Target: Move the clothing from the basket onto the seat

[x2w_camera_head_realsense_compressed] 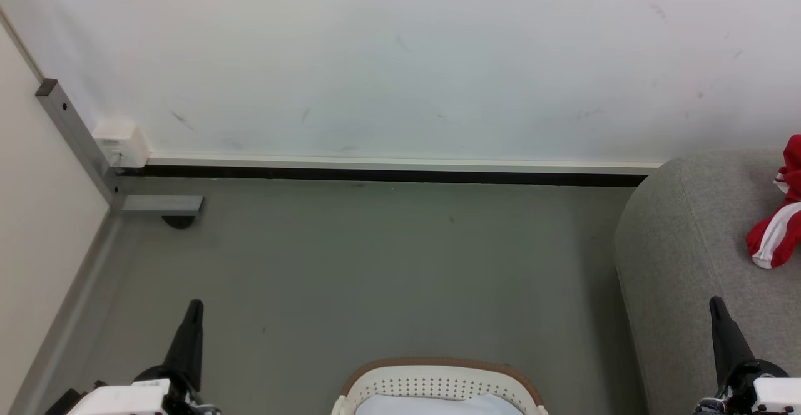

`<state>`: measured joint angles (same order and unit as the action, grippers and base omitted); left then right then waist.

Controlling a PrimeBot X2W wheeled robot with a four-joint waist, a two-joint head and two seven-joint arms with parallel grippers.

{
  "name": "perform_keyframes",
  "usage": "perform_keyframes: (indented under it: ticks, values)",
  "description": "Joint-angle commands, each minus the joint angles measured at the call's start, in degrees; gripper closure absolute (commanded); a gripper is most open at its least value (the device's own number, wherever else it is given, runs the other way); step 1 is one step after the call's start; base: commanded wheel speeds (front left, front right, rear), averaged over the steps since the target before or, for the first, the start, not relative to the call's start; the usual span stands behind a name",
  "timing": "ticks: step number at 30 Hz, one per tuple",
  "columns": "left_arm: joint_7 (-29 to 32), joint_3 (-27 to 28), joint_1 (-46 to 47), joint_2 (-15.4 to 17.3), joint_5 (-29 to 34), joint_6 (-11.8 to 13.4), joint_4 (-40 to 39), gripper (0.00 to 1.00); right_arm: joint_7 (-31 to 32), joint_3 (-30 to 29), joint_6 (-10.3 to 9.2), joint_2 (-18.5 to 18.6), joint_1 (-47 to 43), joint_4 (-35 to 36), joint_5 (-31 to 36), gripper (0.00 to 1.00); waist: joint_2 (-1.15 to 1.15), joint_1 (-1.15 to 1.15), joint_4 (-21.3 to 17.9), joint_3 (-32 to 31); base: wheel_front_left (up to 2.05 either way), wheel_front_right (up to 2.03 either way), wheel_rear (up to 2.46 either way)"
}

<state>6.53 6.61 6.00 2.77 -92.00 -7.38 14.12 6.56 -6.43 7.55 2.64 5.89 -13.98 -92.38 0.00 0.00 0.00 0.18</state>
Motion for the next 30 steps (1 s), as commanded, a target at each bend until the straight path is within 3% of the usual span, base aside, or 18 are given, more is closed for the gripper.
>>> perform_keyframes:
  ticks: [1,30]
  values:
    - [0.2,0.1,0.5,0.1,-0.8,-0.3,-0.2,1.0,0.1,-0.2,-0.12,0.5,0.8,-0.1,-0.1,1.0,0.0,0.0,0.0,0.0,0.0,0.0,0.0]
    - [0.2,0.1,0.5,0.1,-0.8,-0.3,-0.2,1.0,0.1,-0.2,-0.12,0.5,0.8,-0.1,-0.1,1.0,0.0,0.0,0.0,0.0,0.0,0.0,0.0]
